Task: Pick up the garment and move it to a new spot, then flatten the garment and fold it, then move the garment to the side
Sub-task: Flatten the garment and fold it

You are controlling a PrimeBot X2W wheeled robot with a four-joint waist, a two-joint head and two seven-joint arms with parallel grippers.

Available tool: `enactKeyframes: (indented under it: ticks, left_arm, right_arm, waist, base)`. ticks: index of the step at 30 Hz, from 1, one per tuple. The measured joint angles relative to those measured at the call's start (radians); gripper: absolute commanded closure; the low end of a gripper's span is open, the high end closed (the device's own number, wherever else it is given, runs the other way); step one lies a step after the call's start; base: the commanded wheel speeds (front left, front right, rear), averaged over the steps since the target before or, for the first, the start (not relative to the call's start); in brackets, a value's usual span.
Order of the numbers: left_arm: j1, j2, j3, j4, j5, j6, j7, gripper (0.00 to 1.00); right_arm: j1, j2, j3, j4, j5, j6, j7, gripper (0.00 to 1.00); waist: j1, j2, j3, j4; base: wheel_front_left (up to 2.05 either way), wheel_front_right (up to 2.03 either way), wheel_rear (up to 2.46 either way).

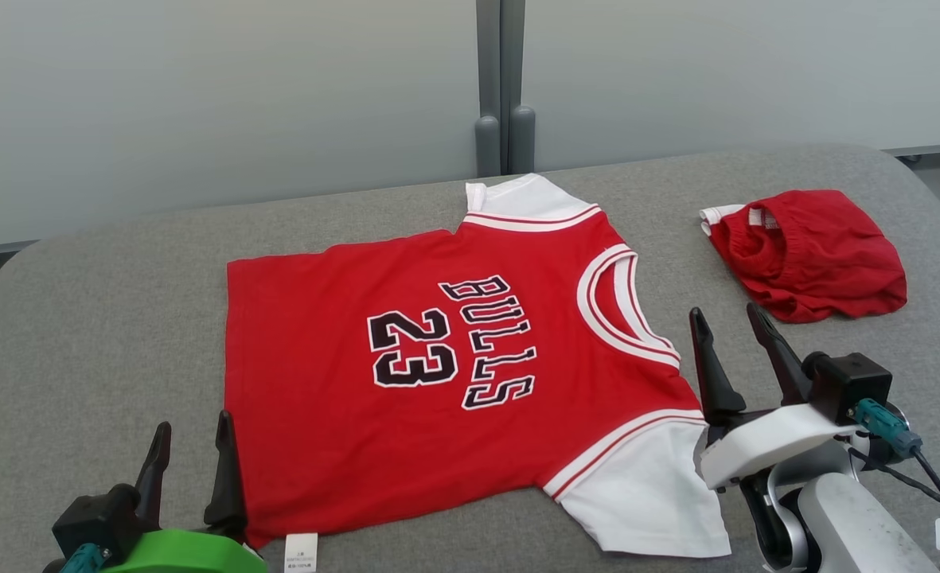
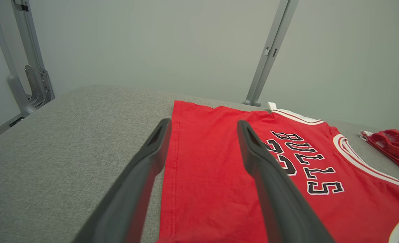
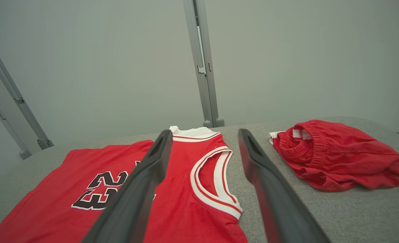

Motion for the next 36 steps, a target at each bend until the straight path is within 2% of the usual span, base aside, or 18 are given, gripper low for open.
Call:
enactKeyframes:
  ticks: [22,29,36]
  left_arm:
    - [0.000,-0.007,0.021,0.008,0.014,-0.001,0.000,0.00]
    - [0.029,-0.009,0.002,0.064,0.013,-0.005,0.005,0.00]
    - [0.092,-0.010,-0.021,0.106,-0.014,-0.021,0.065,0.00]
  right_arm:
    - [0.000,0.019,-0.035,0.013,-0.020,0.007,0.000,0.00]
    - [0.020,0.012,-0.015,0.052,-0.035,0.029,0.000,0.00]
    - [0.092,-0.010,-0.013,0.090,-0.029,0.053,0.000,0.00]
  waist:
    - [0.0000,0.0000,0.012,0.002]
    - [0.0000,0.0000,0.019,0.004]
    - [0.0000,0.0000,0.029,0.010]
  base:
    - [0.00,0.00,0.00]
    - [0.00,0.00,0.00]
    - [0.00,0.00,0.00]
